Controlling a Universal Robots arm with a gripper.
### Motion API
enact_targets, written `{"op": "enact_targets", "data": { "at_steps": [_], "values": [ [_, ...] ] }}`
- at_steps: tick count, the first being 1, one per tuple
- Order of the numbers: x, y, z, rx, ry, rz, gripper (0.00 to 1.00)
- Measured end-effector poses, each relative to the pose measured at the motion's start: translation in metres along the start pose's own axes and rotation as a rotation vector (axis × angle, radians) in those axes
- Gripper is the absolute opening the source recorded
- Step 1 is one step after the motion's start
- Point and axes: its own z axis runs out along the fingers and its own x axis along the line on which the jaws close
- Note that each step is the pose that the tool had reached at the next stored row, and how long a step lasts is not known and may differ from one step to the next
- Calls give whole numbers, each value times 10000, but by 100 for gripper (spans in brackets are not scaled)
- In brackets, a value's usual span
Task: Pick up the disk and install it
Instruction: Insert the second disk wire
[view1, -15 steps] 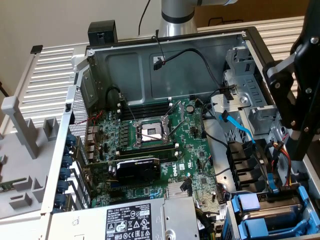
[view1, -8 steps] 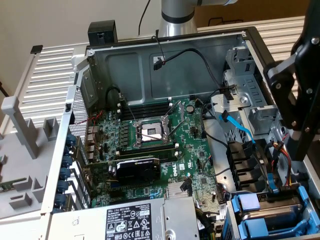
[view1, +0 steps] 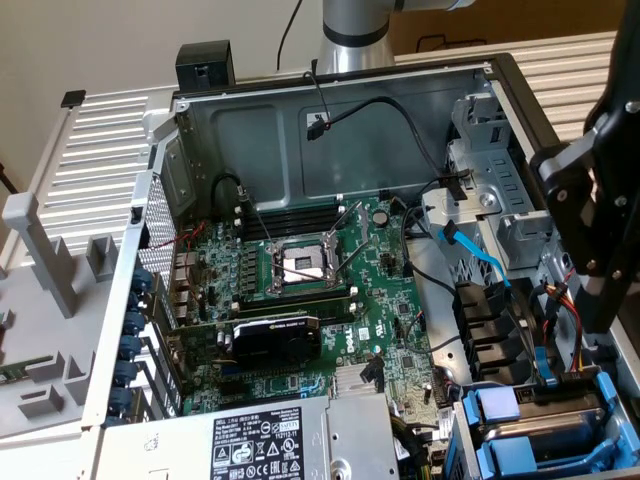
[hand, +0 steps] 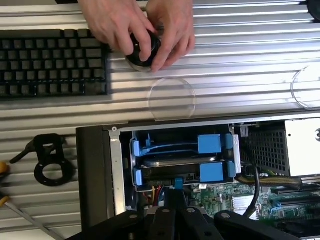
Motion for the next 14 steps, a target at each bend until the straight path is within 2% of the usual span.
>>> {"op": "enact_targets", "data": {
  "at_steps": [14],
  "values": [
    [24, -12, 140, -8, 14, -170, 11]
  ]
}}
